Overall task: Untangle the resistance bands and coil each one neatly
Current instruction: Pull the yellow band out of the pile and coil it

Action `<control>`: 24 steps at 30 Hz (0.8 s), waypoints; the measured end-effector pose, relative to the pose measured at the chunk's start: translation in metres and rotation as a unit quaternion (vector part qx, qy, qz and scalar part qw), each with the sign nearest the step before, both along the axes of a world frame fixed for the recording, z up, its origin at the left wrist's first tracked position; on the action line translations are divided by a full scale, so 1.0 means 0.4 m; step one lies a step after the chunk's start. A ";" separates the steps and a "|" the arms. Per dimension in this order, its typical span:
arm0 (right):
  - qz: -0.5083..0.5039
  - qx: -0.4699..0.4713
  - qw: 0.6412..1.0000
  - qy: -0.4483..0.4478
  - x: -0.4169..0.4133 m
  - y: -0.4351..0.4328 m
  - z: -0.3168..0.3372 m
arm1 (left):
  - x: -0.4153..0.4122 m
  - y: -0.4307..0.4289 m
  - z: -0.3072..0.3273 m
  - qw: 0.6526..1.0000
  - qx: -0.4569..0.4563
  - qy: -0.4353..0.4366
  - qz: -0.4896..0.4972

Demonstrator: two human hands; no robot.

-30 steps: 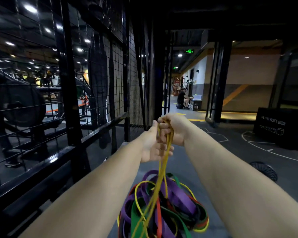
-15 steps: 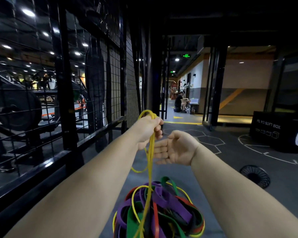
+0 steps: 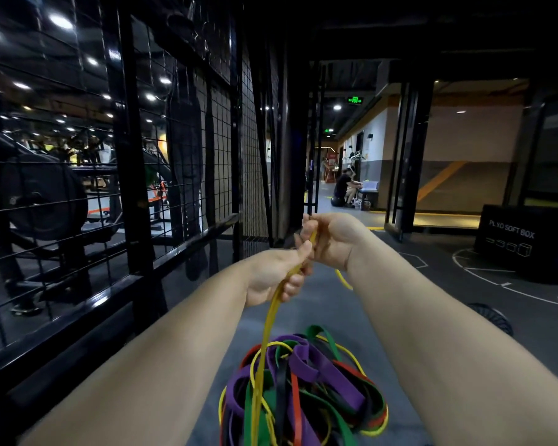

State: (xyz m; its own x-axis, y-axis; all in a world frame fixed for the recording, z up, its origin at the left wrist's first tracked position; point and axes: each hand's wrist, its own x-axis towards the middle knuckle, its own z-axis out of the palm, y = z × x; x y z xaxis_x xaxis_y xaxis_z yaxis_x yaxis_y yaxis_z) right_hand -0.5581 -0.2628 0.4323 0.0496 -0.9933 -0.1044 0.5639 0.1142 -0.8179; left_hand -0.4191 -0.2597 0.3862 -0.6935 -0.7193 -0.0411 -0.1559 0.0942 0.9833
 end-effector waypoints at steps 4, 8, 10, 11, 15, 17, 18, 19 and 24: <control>0.039 -0.014 0.997 0.063 0.006 0.043 -0.004 | 0.011 -0.008 -0.010 0.994 0.095 0.054 0.019; 0.098 -0.025 0.983 0.156 0.023 0.089 -0.027 | 0.003 0.010 0.011 0.976 0.143 0.161 0.039; 0.126 -0.029 0.968 0.217 0.029 0.110 -0.052 | -0.001 0.017 0.028 0.964 0.149 0.199 0.090; 0.130 -0.032 0.959 0.251 0.032 0.120 -0.066 | 0.000 0.019 0.034 0.962 0.143 0.202 0.117; 0.148 -0.039 0.931 0.330 0.033 0.158 -0.122 | 0.002 0.043 0.033 0.950 0.161 0.206 0.169; 0.173 -0.045 0.925 0.335 0.027 0.173 -0.142 | 0.001 0.066 0.024 0.935 0.194 0.230 0.186; 0.187 -0.045 0.922 0.335 0.024 0.180 -0.154 | 0.000 0.076 0.017 0.926 0.210 0.245 0.194; 0.206 -0.045 0.919 0.334 0.021 0.188 -0.167 | 0.002 0.082 0.007 0.916 0.224 0.263 0.207; 0.361 -0.057 0.854 0.369 0.031 0.257 -0.243 | 0.044 0.086 -0.050 0.870 0.274 0.298 0.281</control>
State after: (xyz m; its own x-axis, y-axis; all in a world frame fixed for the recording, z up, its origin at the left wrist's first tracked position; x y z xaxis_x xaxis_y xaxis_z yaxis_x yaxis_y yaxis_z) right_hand -0.5458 -0.1602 0.3351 0.6157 -0.7375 -0.2773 -0.2949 0.1107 -0.9491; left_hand -0.4016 -0.2253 0.3661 -0.2535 -0.9376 -0.2379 0.5270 -0.3401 0.7788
